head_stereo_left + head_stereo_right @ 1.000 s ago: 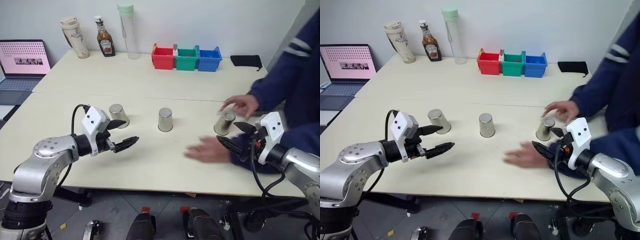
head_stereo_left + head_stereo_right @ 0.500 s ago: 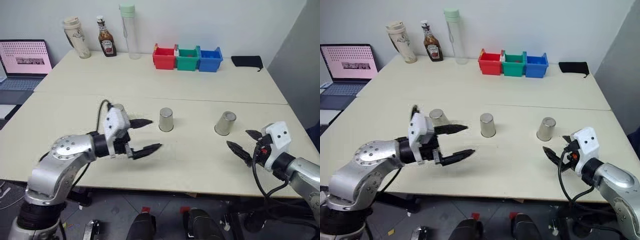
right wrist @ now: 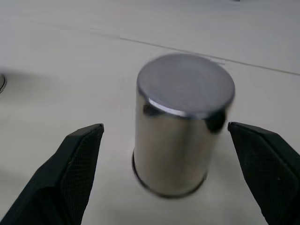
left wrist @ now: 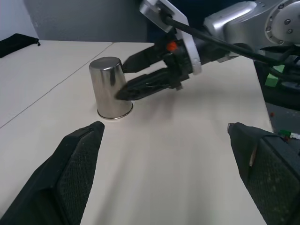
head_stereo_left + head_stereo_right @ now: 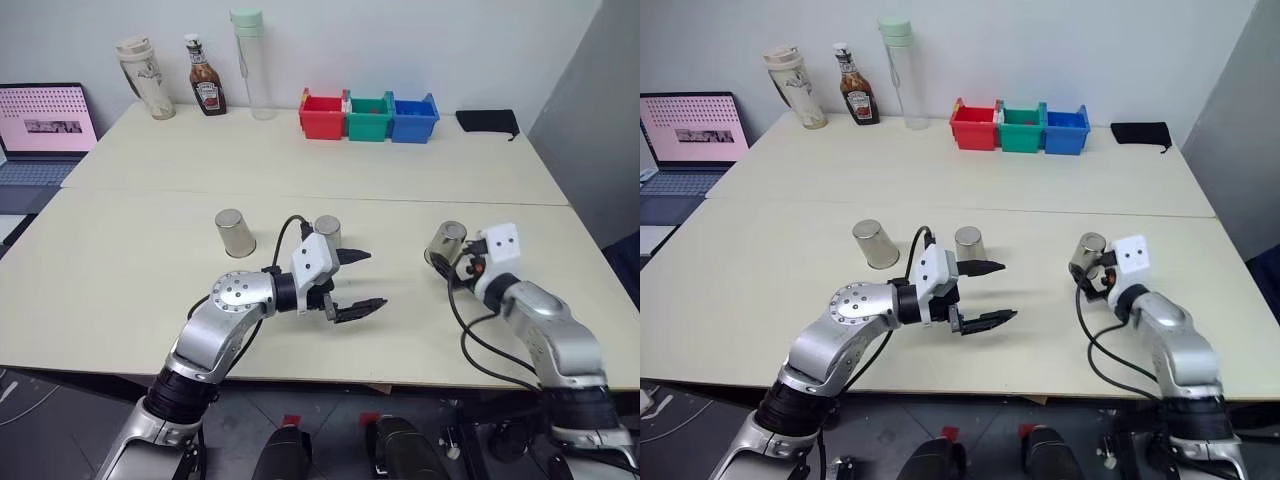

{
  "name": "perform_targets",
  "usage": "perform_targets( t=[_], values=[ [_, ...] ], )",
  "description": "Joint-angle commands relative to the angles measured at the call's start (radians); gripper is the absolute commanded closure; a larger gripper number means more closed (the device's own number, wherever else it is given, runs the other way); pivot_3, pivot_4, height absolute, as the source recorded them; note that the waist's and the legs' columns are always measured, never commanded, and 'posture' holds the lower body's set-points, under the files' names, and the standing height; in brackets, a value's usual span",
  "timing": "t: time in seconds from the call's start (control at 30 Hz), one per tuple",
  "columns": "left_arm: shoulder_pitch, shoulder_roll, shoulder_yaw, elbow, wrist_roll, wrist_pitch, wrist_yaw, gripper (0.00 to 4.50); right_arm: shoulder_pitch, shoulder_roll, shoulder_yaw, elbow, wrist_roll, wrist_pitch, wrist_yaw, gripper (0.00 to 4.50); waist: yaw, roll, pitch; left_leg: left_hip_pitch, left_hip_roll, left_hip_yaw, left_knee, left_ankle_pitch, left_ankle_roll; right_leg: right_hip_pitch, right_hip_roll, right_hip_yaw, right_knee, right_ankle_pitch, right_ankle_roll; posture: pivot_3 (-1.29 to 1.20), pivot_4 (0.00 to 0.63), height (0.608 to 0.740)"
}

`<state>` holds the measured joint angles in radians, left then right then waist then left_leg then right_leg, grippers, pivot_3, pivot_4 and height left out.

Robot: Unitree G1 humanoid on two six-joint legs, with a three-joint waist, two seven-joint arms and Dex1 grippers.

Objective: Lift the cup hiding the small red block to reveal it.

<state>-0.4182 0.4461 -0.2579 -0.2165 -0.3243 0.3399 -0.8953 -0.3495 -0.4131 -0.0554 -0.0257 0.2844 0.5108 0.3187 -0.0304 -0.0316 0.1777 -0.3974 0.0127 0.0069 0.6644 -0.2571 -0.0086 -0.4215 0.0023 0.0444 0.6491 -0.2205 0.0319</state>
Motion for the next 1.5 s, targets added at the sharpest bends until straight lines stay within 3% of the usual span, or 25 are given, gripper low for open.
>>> perform_targets(
  t=[0.03, 0.17, 0.43, 0.47, 0.73, 0.97, 1.13, 1.2, 1.37, 1.5],
  values=[
    [-0.017, -0.006, 0.010, -0.013, 0.011, -0.021, 0.002, 0.02, -0.057, 0.022, -0.017, 0.082, -0.028, -0.063, -0.007, 0.00, 0.000, 0.000, 0.000, 0.000, 0.000, 0.000, 0.000, 0.000, 0.000, 0.000, 0.000, 0.000, 0.000, 0.000, 0.000, 0.00, 0.150, 0.740],
    [-0.020, -0.006, 0.025, -0.020, 0.008, -0.005, 0.011, 0.02, -0.092, 0.033, -0.023, 0.159, -0.051, -0.110, -0.002, 0.00, 0.001, 0.000, 0.000, 0.000, -0.001, 0.000, 0.000, 0.000, 0.000, 0.000, -0.001, 0.000, 0.000, 0.000, 0.000, 0.00, 0.150, 0.740],
    [-0.022, -0.006, 0.032, -0.025, 0.007, 0.004, 0.020, 0.00, -0.118, 0.035, -0.026, 0.204, -0.083, -0.176, -0.006, 1.76, 0.000, 0.000, 0.000, 0.000, -0.001, 0.000, 0.000, 0.000, 0.000, 0.000, -0.001, 0.000, 0.000, 0.000, 0.000, 0.00, 0.150, 0.740],
    [-0.022, -0.009, 0.033, -0.020, 0.009, 0.002, 0.024, 0.00, -0.115, 0.033, -0.030, 0.179, -0.076, -0.176, 0.002, 1.76, 0.000, 0.000, 0.000, 0.000, 0.000, 0.000, 0.000, 0.000, 0.000, 0.000, -0.001, 0.000, 0.000, 0.000, 0.000, 0.00, 0.150, 0.740],
    [-0.033, -0.014, 0.039, 0.001, 0.012, 0.003, 0.033, 0.00, -0.068, 0.007, -0.169, -0.211, 0.053, 0.068, -0.067, 1.76, 0.001, 0.002, 0.001, -0.001, -0.001, -0.002, 0.000, 0.000, 0.000, 0.000, -0.001, -0.001, 0.000, 0.000, 0.000, 0.00, 0.150, 0.740],
    [-0.038, -0.018, 0.018, 0.026, 0.021, -0.008, 0.020, 0.00, 0.001, -0.012, -0.204, -0.107, -0.020, 0.145, -0.152, 1.76, 0.002, 0.002, 0.001, 0.000, -0.001, -0.001, 0.001, 0.000, 0.000, 0.001, -0.001, -0.001, 0.000, 0.000, 0.000, 0.00, 0.150, 0.740],
    [-0.066, -0.031, 0.025, 0.035, 0.011, 0.010, 0.017, 0.00, 0.028, 0.022, -0.208, 0.019, -0.015, 0.046, -0.115, 1.76, -0.002, 0.002, 0.001, 0.000, -0.001, 0.000, 0.000, 0.000, 0.000, 0.000, -0.001, 0.000, 0.000, 0.000, 0.000, 0.00, 0.150, 0.740],
    [-0.069, -0.030, 0.027, 0.040, 0.013, 0.009, 0.014, 0.00, 0.044, 0.030, -0.208, 0.036, -0.011, 0.013, -0.092, 1.04, -0.004, 0.002, 0.000, 0.000, 0.000, 0.000, 0.000, 0.000, 0.000, 0.000, -0.001, 0.000, 0.000, 0.000, 0.000, 0.00, 0.150, 0.740],
    [-0.064, -0.025, 0.033, 0.040, 0.014, 0.011, 0.010, 0.00, 0.083, 0.036, -0.208, 0.014, -0.018, -0.008, -0.080, 0.02, -0.001, 0.003, 0.000, 0.000, 0.000, 0.000, 0.000, 0.000, 0.000, 0.000, 0.000, 0.000, 0.000, 0.000, 0.000, 0.00, 0.150, 0.740],
    [-0.069, -0.021, 0.035, 0.035, 0.013, 0.028, 0.013, 0.00, 0.149, 0.025, -0.238, -0.097, 0.011, 0.083, -0.088, 0.02, -0.001, 0.003, 0.000, 0.000, -0.001, 0.000, 0.000, 0.000, 0.000, 0.000, -0.001, 0.000, 0.000, 0.000, 0.001, 0.00, 0.150, 0.740]
  ],
)
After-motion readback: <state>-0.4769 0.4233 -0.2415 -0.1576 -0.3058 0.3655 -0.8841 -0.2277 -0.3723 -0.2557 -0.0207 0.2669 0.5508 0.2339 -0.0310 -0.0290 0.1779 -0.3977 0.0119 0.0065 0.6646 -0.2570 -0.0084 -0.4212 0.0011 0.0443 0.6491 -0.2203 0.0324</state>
